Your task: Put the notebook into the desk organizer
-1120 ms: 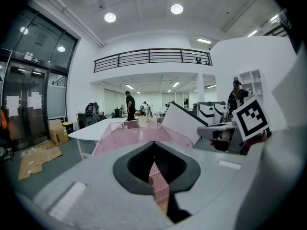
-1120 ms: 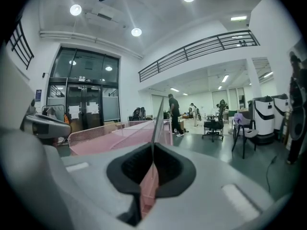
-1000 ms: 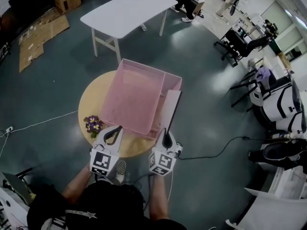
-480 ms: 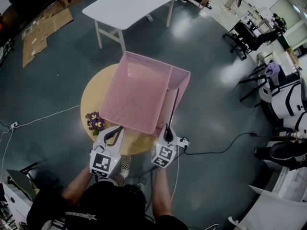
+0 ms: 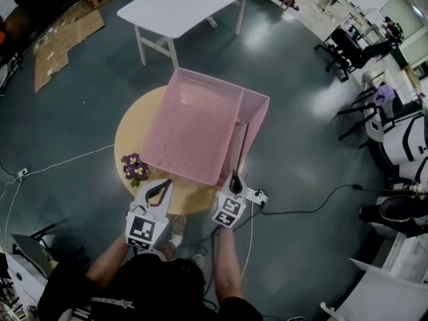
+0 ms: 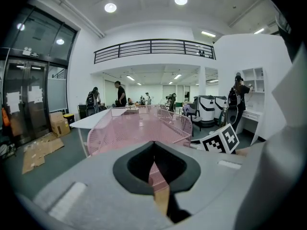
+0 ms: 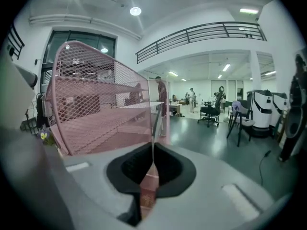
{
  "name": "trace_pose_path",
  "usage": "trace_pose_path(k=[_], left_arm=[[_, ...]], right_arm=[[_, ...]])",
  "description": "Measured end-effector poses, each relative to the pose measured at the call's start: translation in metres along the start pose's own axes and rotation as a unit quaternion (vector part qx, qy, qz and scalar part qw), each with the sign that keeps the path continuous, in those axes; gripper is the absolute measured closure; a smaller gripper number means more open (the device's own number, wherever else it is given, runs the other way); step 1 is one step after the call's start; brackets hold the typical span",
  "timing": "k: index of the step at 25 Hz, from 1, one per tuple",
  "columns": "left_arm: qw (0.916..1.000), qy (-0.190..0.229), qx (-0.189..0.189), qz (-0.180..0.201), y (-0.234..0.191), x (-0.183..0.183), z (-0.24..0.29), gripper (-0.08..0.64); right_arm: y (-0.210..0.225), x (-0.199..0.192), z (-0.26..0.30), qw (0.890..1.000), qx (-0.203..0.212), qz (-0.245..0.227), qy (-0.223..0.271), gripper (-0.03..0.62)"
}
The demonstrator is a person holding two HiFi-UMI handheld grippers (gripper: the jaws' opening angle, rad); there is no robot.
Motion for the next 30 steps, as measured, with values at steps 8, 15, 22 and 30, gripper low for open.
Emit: trace_pose_path(k=[8,15,22,30], left_arm=[[0.9999,-0.011,0.002,-0.007,0.004,-0.006,-0.005,0.549],[0.9999,-0.011,0.012,-0.005,0.004,-0.008,-0.013,0.549],[0.9998,-0.008,0.019,-0.004,0.008,-0.006,-0.02,0.549],[0.9996,0.013,0.024,0.007,0.025,0.007,-0.033,0.549]], right_arm=[[0.001,-0.014,0.013,1.0,-0.003,-0.015,-0.018,0.58],[0.003,-0.011,0.015,1.0,-0.008,-0.01,-0.018,0.578],[-0.001,-0.002,0.005,1.0,0.014,-0.006,-0.017,0.41],[0.009,0.029,-0.021,1.0,0.021,-0.001,0.018,0.405]])
Point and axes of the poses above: the fingertips, and each gripper's own axes: z forward along the fingers, y to its right, x out of its top, the point moved 2 cm from there along -z, backward along the fingers, and after that the axes turned 15 degrees about -x, right-handed, at the moved point
